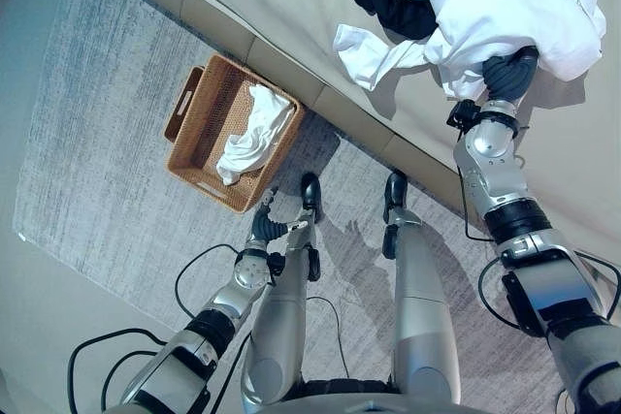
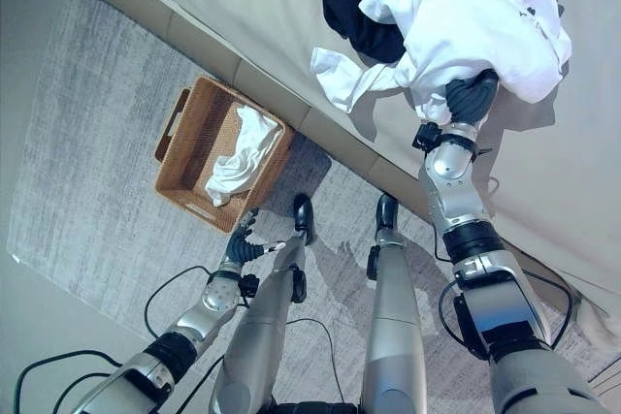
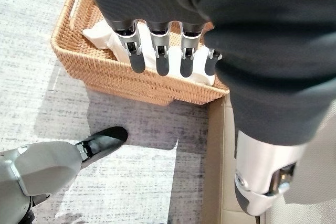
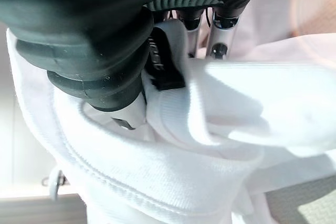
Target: Pick up clothes into the bucket
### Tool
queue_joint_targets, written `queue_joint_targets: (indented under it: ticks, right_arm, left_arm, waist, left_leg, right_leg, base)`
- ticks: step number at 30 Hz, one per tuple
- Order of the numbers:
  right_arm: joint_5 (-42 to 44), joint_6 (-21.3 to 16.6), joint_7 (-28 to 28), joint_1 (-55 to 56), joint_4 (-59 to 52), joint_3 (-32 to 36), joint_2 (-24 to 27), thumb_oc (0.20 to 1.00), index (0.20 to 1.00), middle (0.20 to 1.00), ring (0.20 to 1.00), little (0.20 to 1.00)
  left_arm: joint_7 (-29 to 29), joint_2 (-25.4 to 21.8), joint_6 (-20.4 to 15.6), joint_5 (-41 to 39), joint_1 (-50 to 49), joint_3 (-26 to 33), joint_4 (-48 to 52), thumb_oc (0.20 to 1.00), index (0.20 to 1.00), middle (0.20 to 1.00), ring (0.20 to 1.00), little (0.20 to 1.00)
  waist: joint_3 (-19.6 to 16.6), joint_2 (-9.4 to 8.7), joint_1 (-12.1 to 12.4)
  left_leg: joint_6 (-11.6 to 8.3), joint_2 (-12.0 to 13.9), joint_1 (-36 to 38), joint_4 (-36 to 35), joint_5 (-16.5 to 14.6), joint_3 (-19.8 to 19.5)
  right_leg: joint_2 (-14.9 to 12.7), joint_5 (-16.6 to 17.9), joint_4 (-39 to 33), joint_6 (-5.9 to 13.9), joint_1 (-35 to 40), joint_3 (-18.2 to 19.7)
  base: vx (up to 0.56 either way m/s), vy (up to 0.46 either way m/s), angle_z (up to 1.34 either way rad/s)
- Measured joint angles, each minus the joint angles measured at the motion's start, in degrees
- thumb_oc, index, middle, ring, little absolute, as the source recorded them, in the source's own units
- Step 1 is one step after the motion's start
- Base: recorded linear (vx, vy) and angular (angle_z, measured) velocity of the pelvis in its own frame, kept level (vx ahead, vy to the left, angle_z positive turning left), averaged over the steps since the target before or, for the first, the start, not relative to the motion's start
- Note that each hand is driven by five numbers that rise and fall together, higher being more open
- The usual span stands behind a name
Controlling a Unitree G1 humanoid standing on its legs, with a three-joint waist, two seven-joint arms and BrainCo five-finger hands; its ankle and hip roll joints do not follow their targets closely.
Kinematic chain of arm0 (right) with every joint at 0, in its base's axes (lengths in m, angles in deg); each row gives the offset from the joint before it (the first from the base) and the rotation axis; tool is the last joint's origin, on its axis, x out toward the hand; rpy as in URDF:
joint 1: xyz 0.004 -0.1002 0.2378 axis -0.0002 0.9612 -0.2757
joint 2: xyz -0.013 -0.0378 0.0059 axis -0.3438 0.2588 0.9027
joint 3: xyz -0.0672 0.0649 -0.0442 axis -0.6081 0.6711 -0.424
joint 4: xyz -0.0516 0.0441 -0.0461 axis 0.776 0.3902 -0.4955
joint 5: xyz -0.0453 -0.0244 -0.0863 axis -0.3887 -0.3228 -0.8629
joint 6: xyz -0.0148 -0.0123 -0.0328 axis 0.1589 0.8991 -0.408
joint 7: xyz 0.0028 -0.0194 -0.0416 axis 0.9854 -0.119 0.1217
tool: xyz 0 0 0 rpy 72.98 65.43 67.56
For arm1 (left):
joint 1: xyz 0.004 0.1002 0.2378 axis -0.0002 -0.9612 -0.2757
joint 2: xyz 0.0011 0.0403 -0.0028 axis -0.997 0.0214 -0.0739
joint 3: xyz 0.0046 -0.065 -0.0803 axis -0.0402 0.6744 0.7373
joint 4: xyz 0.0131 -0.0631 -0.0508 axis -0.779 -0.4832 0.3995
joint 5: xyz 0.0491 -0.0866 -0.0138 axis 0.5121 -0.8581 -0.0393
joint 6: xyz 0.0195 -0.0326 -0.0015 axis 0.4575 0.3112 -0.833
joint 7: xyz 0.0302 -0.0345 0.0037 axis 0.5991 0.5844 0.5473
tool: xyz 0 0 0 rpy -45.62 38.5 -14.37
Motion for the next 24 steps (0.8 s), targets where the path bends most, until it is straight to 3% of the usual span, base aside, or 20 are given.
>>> queue_joint_targets:
  ticks: [11, 14, 19, 21, 24]
  right_arm:
    - [1.91, -1.58, -0.07, 5.56, -10.87, 1.37, -2.3, 0.2, 0.2, 0.2, 0.2, 0.2]
    - [1.67, -1.8, -0.16, 8.45, -14.44, 2.95, -2.41, 0.2, 0.2, 0.2, 0.2, 0.2]
    - [1.65, -1.8, 0.29, 11.01, -16.05, 2.97, -2.42, 0.2, 0.2, 0.2, 0.2, 0.2]
    - [1.31, -1.67, 1.93, 12.46, -16.89, 2.98, -2.34, 0.2, 0.2, 0.2, 0.2, 0.2]
    - [-0.07, -1.65, 3.77, 15.2, -19.99, 5.35, -1.53, 0.2, 0.2, 0.2, 0.2, 0.2]
  left_arm:
    - [-0.15, 0.19, 0.53, 0.02, -0.16, 2.03, 0.04, 1.0, 1.0, 1.0, 1.0, 1.0]
    - [-0.51, 0.18, 0.57, 0.04, -0.86, 2.88, 0.01, 1.0, 1.0, 1.0, 1.0, 1.0]
    - [-1.63, -0.82, 0.88, 0.04, -2.74, 4.17, -0.25, 1.0, 1.0, 1.0, 1.0, 1.0]
    - [-2.71, -1.12, 1.08, -0.02, -4.77, 7.15, 0.38, 1.0, 1.0, 1.0, 1.0, 1.0]
    - [-4.09, -2.53, 0.94, -0.2, -5.97, 9.35, 3.36, 1.0, 1.0, 1.0, 1.0, 1.0]
  waist:
    - [0.24, -0.87, -0.13]
    - [0.44, -2.33, -0.06]
    - [0.54, -5.18, -0.4]
    - [0.63, -6.63, 0.0]
    - [-0.35, -7.38, -0.29]
  left_leg:
    - [-0.41, -0.02, 0.43, 3.29, -1.15, -1.0]
    - [0.13, 0.06, 2.73, 5.47, -2.56, -0.8]
    - [0.88, 0.38, 10.95, 7.66, -6.04, 1.49]
    - [1.32, 1.3, 18.54, 7.39, -7.67, 3.98]
    - [1.18, 2.19, 26.52, 6.54, -9.8, 5.04]
  right_leg:
    - [0.1, 0.13, -0.29, -0.02, 2.66, -0.94]
    - [0.11, 0.12, -0.37, -0.02, 5.88, -0.8]
    - [1.5, 0.27, -3.69, 1.04, 15.15, 1.47]
    - [2.37, 0.85, -6.63, 1.7, 23.04, 3.1]
    - [2.78, 0.98, -10.45, 2.05, 31.75, 3.6]
  base:
    - [0.0, 0.011, 0.02]
    - [0.03, 0.062, -0.03]
    - [0.06, 0.084, -0.27]
    - [0.17, 0.048, -0.54]
    - [0.14, 0.017, -0.26]
